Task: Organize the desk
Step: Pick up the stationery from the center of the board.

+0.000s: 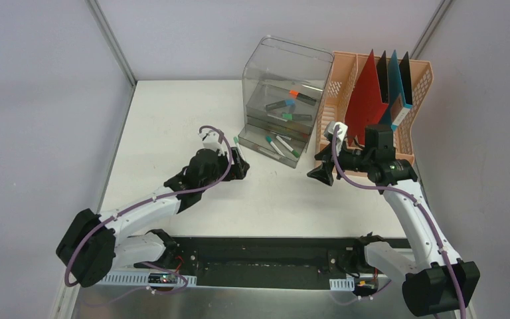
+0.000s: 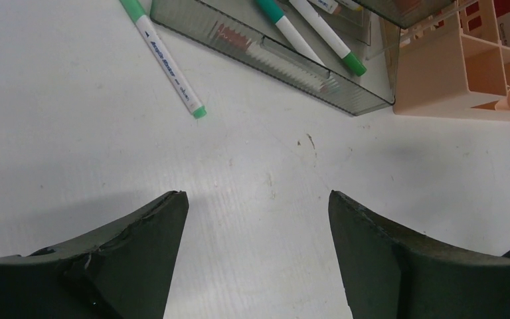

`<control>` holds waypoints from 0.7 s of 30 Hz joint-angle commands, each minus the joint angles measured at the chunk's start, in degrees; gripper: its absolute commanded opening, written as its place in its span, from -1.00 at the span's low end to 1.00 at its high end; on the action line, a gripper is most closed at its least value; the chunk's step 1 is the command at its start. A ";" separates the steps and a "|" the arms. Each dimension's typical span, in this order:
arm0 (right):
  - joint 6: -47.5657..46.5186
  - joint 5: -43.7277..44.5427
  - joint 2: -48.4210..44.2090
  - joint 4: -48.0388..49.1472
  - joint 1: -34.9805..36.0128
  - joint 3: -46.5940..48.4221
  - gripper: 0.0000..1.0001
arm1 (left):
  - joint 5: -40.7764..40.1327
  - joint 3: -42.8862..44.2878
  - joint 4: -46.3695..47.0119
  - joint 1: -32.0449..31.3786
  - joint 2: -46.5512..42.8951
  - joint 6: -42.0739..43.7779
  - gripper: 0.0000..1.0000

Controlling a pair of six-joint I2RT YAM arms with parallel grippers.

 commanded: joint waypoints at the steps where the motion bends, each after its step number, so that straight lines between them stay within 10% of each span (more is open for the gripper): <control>1: -2.47 -2.23 -1.10 -0.29 -0.55 0.11 0.36 | 5.98 6.80 -2.88 2.77 5.86 -3.29 0.51; 21: -2.91 -2.91 -1.97 -0.57 -1.45 0.02 0.37 | 0.43 39.29 -32.45 3.76 39.33 -2.97 -0.27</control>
